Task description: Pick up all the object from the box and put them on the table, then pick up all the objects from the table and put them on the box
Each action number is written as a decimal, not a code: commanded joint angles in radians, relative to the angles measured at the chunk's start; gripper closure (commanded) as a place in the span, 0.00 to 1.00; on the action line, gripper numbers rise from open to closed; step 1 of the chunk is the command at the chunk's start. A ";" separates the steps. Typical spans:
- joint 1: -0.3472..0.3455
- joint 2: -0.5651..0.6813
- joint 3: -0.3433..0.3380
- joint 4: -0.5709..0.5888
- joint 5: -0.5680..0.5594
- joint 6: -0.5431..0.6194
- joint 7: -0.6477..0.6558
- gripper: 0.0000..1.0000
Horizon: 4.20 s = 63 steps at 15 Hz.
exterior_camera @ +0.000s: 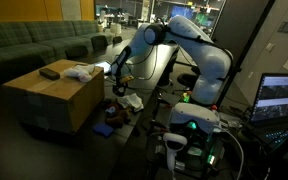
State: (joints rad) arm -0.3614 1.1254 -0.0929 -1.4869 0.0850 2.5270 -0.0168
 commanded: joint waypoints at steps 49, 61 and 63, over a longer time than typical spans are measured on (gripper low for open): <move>0.422 -0.264 -0.328 -0.295 -0.152 -0.083 0.424 0.83; 0.789 -0.782 -0.398 -0.641 -0.656 -0.326 1.069 0.83; 0.782 -0.869 -0.310 -0.638 -0.734 -0.423 1.138 0.83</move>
State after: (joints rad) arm 0.4220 0.4199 -0.4966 -2.0778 -0.5340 2.2171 1.0135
